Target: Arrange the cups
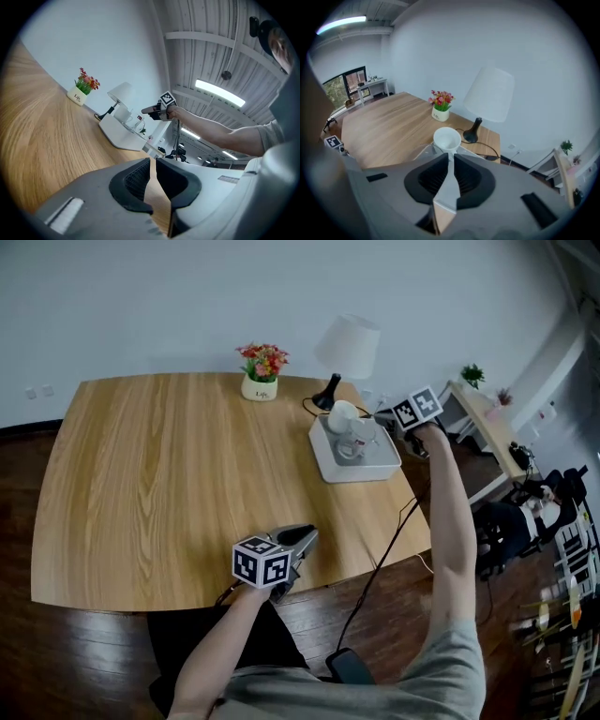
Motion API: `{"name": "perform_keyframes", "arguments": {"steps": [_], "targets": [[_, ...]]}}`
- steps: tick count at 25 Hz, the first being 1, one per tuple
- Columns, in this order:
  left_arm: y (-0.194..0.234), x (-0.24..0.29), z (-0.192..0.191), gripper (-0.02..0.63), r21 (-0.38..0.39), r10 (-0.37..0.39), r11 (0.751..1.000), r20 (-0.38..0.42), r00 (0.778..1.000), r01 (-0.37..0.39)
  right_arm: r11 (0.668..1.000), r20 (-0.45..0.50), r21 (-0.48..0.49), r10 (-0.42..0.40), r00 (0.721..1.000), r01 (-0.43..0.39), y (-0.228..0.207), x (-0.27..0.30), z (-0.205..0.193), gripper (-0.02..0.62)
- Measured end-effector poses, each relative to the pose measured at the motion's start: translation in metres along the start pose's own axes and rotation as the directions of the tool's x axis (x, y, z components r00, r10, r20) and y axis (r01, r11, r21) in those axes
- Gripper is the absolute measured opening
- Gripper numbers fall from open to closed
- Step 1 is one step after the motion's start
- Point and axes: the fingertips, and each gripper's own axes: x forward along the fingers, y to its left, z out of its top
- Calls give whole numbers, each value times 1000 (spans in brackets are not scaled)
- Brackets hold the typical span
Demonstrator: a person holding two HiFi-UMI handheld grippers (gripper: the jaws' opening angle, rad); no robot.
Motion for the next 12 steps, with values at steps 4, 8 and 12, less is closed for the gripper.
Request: {"name": "perform_keyframes", "arguments": {"steps": [4,8,12], "targets": [[1,0,-1,31,3,3,1000,-3,1000,-3,999,247,8,40,968,-43,37,-50,31,17],[5,-3,2,30,-16,-2,1000,13,1000,2,989,574,-40,142,807,-145,115,-98,63,17],[8,-33,8,32,13,-1,1000,55,998,0,934,787,-105,287,546,-340,228,-121,50,17]]}}
